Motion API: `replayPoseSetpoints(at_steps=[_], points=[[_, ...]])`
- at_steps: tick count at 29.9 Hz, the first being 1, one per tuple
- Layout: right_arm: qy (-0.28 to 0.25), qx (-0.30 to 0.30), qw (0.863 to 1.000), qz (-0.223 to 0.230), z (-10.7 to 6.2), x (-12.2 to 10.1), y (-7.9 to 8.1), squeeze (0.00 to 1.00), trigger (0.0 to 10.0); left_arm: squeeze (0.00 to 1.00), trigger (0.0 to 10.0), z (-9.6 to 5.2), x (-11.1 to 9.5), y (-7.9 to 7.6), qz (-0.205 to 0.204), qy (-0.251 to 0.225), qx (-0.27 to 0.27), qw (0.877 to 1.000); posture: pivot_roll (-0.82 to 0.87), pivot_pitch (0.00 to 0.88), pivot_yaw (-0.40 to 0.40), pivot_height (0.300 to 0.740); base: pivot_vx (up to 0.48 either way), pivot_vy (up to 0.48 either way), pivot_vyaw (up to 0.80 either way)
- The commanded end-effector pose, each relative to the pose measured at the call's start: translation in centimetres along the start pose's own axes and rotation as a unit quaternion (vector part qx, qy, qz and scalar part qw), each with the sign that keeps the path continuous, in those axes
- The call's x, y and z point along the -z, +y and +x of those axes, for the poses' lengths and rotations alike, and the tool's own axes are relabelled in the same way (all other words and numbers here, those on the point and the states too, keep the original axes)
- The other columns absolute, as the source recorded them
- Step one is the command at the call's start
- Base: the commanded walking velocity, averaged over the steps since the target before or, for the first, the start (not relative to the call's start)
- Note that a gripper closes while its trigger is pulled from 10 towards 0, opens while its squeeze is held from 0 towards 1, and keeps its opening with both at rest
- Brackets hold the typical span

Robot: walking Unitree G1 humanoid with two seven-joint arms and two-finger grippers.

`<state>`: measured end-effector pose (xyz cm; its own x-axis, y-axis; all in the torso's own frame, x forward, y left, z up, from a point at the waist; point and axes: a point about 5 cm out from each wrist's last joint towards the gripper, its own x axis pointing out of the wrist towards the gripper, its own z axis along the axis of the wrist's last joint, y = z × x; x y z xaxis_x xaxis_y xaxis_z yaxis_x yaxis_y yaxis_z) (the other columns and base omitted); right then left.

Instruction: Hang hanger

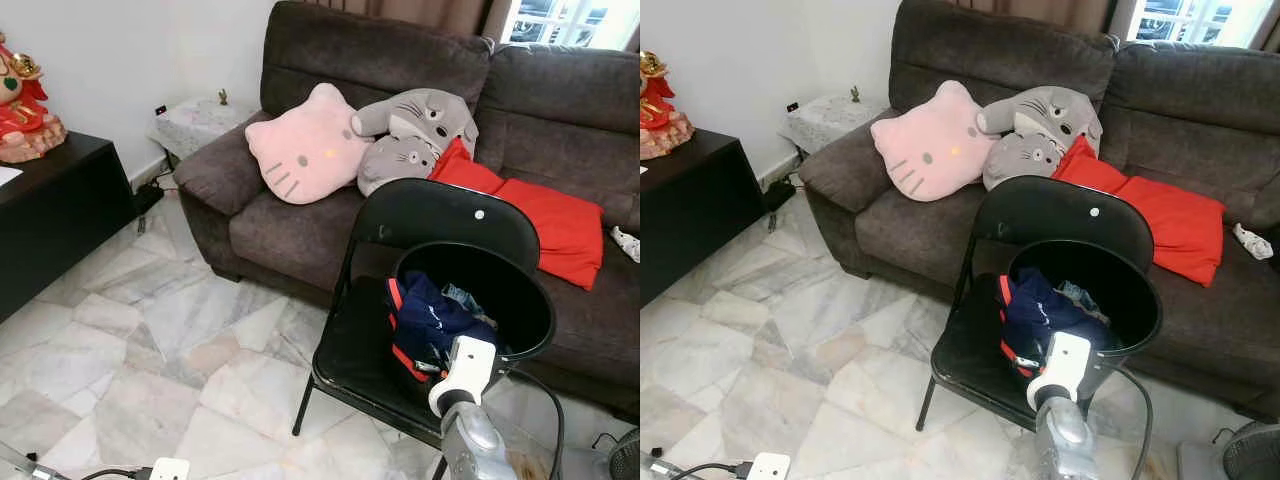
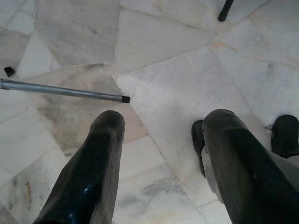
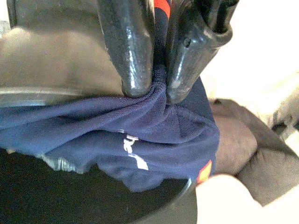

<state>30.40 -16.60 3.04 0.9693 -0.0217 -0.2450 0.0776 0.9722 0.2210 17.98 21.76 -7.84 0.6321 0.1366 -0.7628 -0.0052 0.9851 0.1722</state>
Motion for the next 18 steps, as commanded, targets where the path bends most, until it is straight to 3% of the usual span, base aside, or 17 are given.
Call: replayPoseSetpoints(at_steps=[1,8,10,16,18], points=[[-0.021,-0.006,1.0,-0.008,0.1,-0.9,0.2,0.0,0.0,0.0,10.0,-0.1,0.4,0.0,0.013,0.01,0.002,1.0,0.08,0.028,-0.009,0.74,0.0,0.0,0.0],[-0.084,-0.018,0.996,-0.009,-0.4,-4.4,0.8,0.0,0.0,0.0,10.0,0.0,0.3,-0.1,0.013,0.009,0.003,1.0,0.06,0.021,-0.011,0.74,0.0,0.0,0.0],[-0.125,-0.019,0.992,-0.016,-0.5,-7.4,0.8,0.0,0.0,0.0,10.0,0.0,0.3,-0.1,0.013,0.009,0.004,1.0,0.06,0.018,-0.01,0.74,0.0,0.0,0.0],[-0.193,-0.03,0.98,-0.024,-1.1,-12.7,1.1,0.0,0.0,0.0,10.0,0.0,0.2,-0.1,0.015,0.008,0.006,1.0,0.04,0.014,-0.007,0.74,0.0,0.0,0.0],[-0.231,-0.035,0.972,-0.035,-1.7,-15.6,1.1,0.0,0.0,0.0,10.0,0.0,0.1,-0.1,0.015,0.008,0.006,1.0,0.04,0.013,-0.007,0.74,0.0,0.0,0.0]])
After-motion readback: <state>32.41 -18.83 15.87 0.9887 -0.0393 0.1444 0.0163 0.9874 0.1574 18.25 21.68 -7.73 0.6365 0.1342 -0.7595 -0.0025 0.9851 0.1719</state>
